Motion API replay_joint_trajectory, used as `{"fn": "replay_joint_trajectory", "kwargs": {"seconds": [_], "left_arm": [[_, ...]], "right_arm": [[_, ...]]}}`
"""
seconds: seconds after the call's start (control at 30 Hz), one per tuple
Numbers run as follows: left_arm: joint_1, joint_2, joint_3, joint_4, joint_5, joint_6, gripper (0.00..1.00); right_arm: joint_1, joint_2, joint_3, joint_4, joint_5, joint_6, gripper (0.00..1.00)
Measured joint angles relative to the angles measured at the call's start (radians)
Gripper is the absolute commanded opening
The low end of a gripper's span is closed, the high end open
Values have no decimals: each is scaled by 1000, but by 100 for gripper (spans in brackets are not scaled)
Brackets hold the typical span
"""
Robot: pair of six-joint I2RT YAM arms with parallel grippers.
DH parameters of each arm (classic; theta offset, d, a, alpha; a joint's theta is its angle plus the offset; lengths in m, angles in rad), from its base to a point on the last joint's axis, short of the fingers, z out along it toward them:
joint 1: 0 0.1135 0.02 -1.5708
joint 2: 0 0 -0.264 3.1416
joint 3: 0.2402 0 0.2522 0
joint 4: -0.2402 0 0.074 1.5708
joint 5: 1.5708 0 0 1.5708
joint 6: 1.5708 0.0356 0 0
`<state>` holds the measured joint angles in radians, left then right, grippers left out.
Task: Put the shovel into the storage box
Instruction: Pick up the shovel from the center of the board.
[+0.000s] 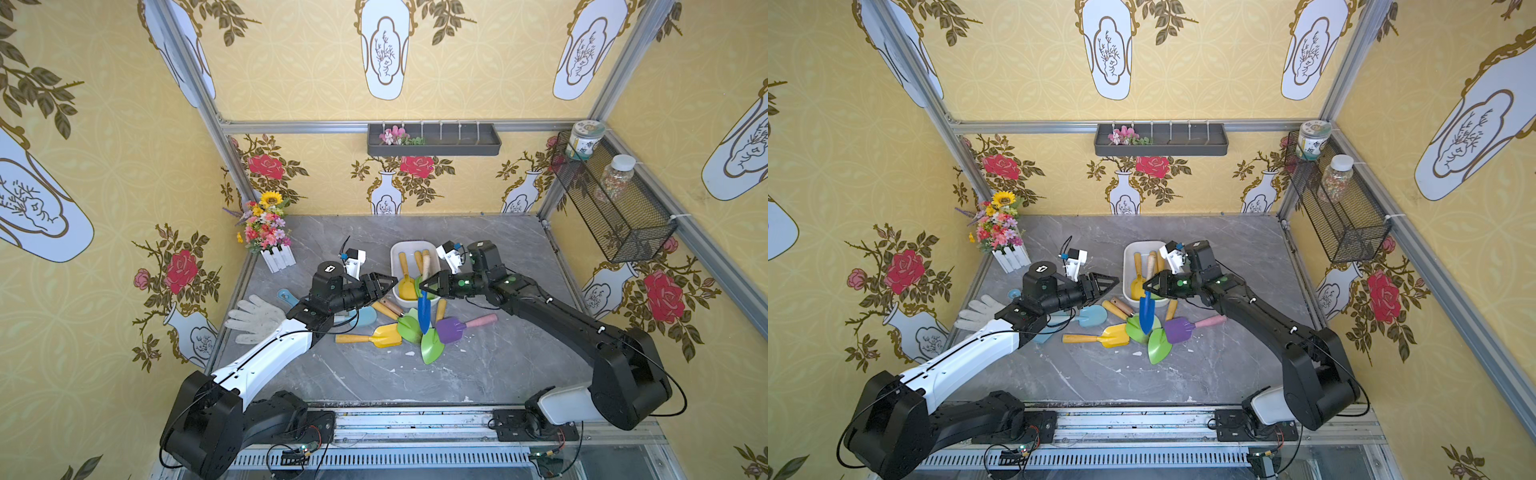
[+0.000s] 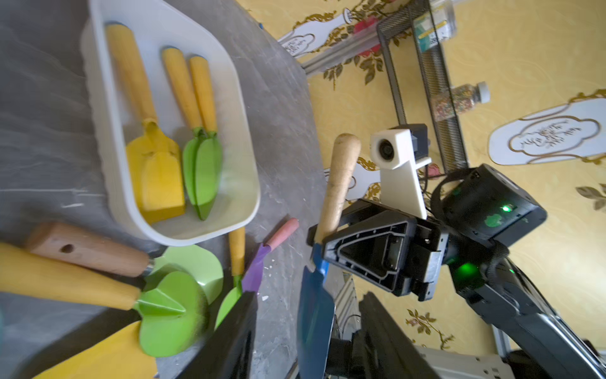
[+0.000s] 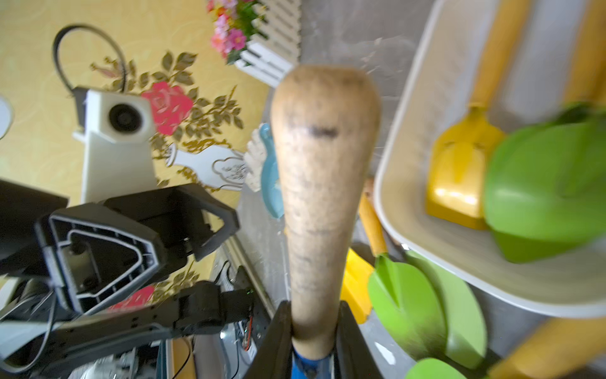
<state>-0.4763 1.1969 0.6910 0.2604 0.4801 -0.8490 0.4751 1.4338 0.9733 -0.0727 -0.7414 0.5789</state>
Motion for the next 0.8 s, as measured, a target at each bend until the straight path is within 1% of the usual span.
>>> {"fn": "replay_joint_trajectory", "kwargs": {"seconds": [0.17, 0.33, 0.53, 0.67, 0.8], "left_arm": [[0, 26, -26, 164, 104, -55, 55], [0, 30, -45, 274, 165, -102, 54], [5, 29, -47, 317, 190, -126, 48], [5, 30, -47, 323, 200, -131, 47], [4, 30, -47, 334, 209, -132, 39]], "right_arm": [[48, 24, -17, 179, -117, 60, 17], [75, 39, -38, 310, -184, 117, 17], [86, 49, -57, 430, -237, 172, 18], [93, 60, -67, 493, -262, 209, 17], [105, 66, -73, 533, -282, 229, 17]]}}
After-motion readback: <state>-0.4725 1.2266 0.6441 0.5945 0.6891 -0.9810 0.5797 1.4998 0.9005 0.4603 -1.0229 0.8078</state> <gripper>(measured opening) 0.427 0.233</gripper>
